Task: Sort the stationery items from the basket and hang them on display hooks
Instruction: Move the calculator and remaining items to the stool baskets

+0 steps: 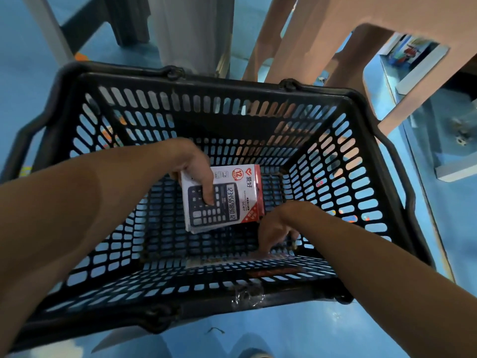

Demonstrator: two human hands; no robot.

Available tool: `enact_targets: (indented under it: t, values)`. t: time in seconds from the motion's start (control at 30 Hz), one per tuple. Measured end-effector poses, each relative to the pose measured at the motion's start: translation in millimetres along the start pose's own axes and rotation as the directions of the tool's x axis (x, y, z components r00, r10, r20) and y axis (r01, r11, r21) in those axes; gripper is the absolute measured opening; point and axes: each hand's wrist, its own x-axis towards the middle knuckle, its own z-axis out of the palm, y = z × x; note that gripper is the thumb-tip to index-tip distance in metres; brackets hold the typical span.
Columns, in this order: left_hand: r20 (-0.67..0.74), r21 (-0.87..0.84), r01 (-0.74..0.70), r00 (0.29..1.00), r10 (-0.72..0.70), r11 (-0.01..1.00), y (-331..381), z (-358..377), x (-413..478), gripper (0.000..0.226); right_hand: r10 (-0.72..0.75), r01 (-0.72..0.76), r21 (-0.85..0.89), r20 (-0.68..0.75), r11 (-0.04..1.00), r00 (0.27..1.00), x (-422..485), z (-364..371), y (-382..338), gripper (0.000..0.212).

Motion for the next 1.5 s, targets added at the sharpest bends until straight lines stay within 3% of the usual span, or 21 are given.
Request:
enact_targets:
  t: [0.17,0.33,0.43,0.53,0.6,0.67,0.77,0.87,0.97,1.03,1.13,1.2,1.33,1.4,1.43,1.5]
  values:
    - [-0.077,0.027,0.043,0.996,-0.040,0.999,-7.1,-0.5,-3.8,0.071,0.045,-0.040,-0.044,0.103,0.998,0.994,1.9,7.2,-10.0,0.051]
    - [-0.084,0.024,0.002,0.996,0.000,1.000,-4.3,0.8,-6.0,0.064,0.004,0.001,-0.081,0.067,0.997,0.998,-7.2,9.3,-12.8,0.046]
    - [-0.083,0.067,-0.049,0.995,0.054,0.997,0.3,0.6,-9.6,0.054,-0.040,0.039,-0.043,-0.039,0.998,0.998,-16.2,2.6,-12.9,0.034]
    - [-0.027,0.043,-0.085,0.996,0.086,0.995,3.7,1.2,-13.2,0.044,-0.094,0.119,0.207,-0.125,0.971,0.988,-31.9,-9.1,-4.5,0.016]
    - [-0.104,0.000,-0.065,0.992,0.065,0.998,2.1,1.6,-19.2,0.042,-0.128,0.175,0.313,-0.164,0.934,0.978,-45.9,-16.4,5.7,0.025]
    - [-0.169,-0.062,-0.050,0.985,0.039,0.997,-1.9,-1.4,-28.6,0.041,-0.196,0.271,0.276,-0.269,0.922,0.943,-59.6,-22.9,18.0,0.024]
    - [-0.175,-0.104,-0.088,0.982,0.069,0.991,-11.8,-11.4,-46.6,0.043,-0.295,0.446,0.357,-0.404,0.820,0.866,-85.4,-31.8,31.7,0.012]
    - [-0.194,-0.134,-0.139,0.975,0.111,0.981,-23.5,-18.6,-68.0,0.043,-0.322,0.623,0.521,-0.555,0.583,0.767,-108.5,-41.6,35.6,0.016]
    - [-0.238,-0.252,-0.201,0.961,0.141,0.947,-35.0,-20.4,-91.5,0.037,-0.219,0.772,0.566,-0.746,0.289,0.629,-126.0,-49.7,21.9,0.015]
    - [-0.218,-0.391,-0.221,0.965,0.143,0.893,-43.6,-17.8,-115.4,0.058,-0.104,0.821,0.551,-0.817,0.152,0.568,-140.4,-56.0,8.6,0.020]
    - [-0.186,-0.555,-0.192,0.977,0.104,0.810,-52.6,-14.9,-156.4,0.100,0.024,0.835,0.548,-0.837,0.052,0.547,-173.0,-58.4,-16.3,0.015]
    - [-0.193,-0.615,-0.176,0.979,0.069,0.768,-53.9,-15.2,-186.2,0.104,0.080,0.828,0.560,-0.826,0.014,0.558,-198.7,-55.5,-31.2,0.017]
    - [-0.175,-0.651,-0.181,0.981,0.086,0.737,-44.7,-17.7,-259.2,0.067,0.215,0.816,0.573,-0.790,-0.070,0.574,-267.3,-47.6,-52.2,0.023]
    - [-0.150,-0.663,-0.179,0.983,0.106,0.727,-35.6,-22.9,-300.3,0.060,0.296,0.808,0.587,-0.764,-0.051,0.574,-304.4,-43.7,-60.6,0.019]
    - [-0.133,-0.660,-0.169,0.985,0.107,0.732,-31.4,-26.7,-322.7,0.060,0.325,0.795,0.606,-0.750,-0.014,0.577,-324.4,-42.5,-66.1,0.025]
    - [-0.124,-0.633,-0.144,0.989,0.085,0.760,-23.9,-38.2,-371.4,0.064,0.352,0.695,0.702,-0.696,0.156,0.625,-371.8,-39.5,-80.9,0.076]
